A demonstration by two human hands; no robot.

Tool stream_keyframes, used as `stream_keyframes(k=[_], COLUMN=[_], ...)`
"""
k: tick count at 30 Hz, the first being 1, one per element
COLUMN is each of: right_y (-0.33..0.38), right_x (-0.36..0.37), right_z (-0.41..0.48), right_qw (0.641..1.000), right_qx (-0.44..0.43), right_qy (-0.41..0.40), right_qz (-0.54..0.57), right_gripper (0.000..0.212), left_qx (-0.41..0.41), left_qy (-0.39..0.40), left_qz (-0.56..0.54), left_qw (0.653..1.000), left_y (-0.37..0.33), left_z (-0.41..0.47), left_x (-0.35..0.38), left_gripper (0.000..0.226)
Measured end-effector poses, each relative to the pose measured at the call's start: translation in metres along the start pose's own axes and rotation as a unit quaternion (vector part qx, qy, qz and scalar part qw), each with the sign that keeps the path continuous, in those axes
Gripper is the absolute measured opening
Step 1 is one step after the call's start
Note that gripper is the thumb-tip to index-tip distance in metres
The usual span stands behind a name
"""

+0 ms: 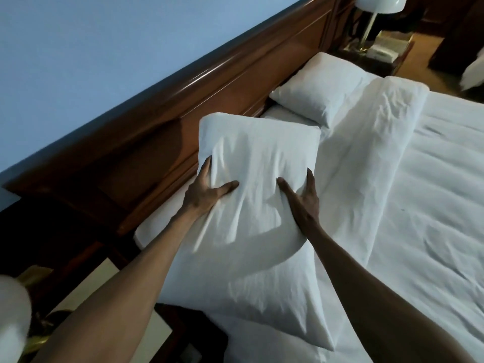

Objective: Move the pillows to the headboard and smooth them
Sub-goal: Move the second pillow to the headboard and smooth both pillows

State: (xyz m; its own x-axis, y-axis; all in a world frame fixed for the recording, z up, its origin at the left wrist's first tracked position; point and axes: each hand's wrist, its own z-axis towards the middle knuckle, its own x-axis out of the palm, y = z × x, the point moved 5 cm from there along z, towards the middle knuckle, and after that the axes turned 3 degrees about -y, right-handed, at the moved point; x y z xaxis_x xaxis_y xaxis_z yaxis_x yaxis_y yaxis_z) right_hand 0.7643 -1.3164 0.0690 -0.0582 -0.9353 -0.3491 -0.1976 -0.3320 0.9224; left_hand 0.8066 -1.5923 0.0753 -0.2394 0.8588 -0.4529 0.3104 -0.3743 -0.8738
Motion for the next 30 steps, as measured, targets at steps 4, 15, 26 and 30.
stream_keyframes(k=[4,15,26,30], right_y=[-0.016,-0.065,-0.133,-0.141], right_x=[0.017,0.098,0.209,0.201], right_z=[0.052,0.185,0.269,0.290], right_qw=[1.000,0.996,0.986,0.988], right_qx=[0.010,0.060,0.142,0.110], right_qy=[-0.021,-0.060,0.080,-0.043], right_qz=[-0.007,0.027,0.022,-0.097], right_gripper=[0.099,0.097,0.121,0.083], left_qx=[0.008,0.016,-0.010,0.009], left_qy=[0.024,0.063,0.086,-0.044], left_qz=[-0.005,0.016,0.154,0.276], left_qw=[1.000,0.998,0.984,0.960], left_y=[0.014,0.041,0.116,0.134], left_z=[0.065,0.243,0.405,0.395], left_x=[0.021,0.064,0.073,0.097], left_gripper=[0.101,0.106,0.114,0.081])
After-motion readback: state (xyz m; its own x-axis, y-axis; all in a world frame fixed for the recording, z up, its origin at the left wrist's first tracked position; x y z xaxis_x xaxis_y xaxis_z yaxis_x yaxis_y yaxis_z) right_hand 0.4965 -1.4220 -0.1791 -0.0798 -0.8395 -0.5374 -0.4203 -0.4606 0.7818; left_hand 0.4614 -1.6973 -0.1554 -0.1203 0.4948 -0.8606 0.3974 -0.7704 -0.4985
